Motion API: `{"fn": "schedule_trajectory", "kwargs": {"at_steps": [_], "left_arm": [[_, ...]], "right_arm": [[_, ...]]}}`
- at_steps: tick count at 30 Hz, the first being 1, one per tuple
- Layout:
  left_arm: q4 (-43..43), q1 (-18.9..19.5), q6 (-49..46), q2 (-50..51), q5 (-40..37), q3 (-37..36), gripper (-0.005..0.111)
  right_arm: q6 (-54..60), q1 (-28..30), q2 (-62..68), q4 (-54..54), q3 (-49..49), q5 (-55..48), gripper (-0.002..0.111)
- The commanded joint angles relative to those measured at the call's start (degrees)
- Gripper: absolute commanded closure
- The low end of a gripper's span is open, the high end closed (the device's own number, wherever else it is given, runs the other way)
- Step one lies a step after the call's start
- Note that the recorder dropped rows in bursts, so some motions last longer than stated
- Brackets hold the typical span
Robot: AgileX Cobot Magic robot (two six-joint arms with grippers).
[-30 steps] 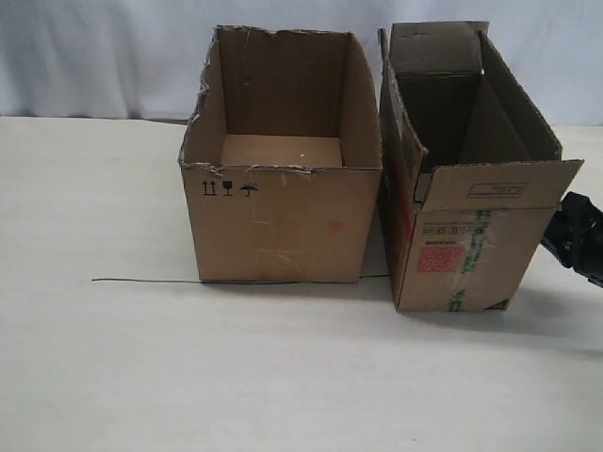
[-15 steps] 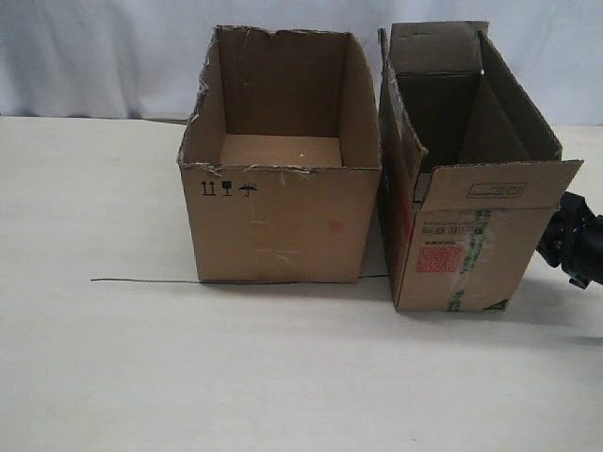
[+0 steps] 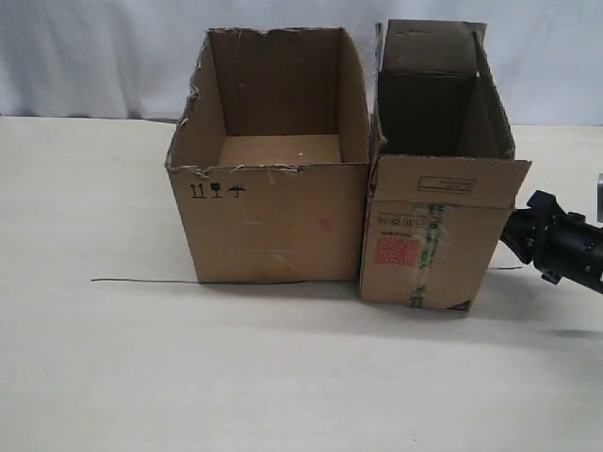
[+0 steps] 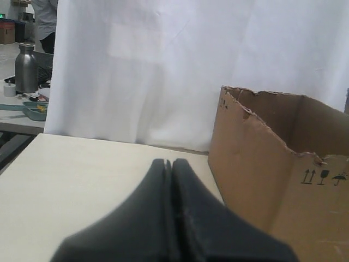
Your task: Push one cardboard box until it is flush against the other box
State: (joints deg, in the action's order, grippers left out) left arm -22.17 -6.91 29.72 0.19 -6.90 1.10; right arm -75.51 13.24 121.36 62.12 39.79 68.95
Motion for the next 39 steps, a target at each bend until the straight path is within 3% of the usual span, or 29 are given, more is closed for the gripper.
{"fn": "schedule_trajectory", "kwargs": {"at_steps": [1,5,11,18,24,39], "left_arm": [[-0.2,-0.44,0.33,-0.19,0.84,0.34,0.107],[-0.2,-0.44,0.33,-0.19,0.84,0.34,0.107],[-0.2,-0.44,0.33,-0.19,0.84,0.34,0.107],[-0.2,-0.44,0.33,-0.19,0.84,0.34,0.107],[-0.2,-0.44,0.33,-0.19,0.84,0.34,0.107],[-0.2,-0.44,0.33,-0.19,0.84,0.34,0.107]], "right_arm": [[1.51,-1.21,0.14,-2.34,1.06,-0.36,0.103],[1.88,1.97,-1.84,1.59,1.28,-0.09,0.103],[7.7,9.97,-15.53,5.09,-8.06,-0.56,0.103],[22.95,6.2,-32.56,2.63,-23.55,-8.95,0.103],[24.19,5.87,-42.42,4.09,-30.66,-11.32,0.103],[24.11,5.87,-46.17,7.46,-34.39,-2.84,0.103]]}}
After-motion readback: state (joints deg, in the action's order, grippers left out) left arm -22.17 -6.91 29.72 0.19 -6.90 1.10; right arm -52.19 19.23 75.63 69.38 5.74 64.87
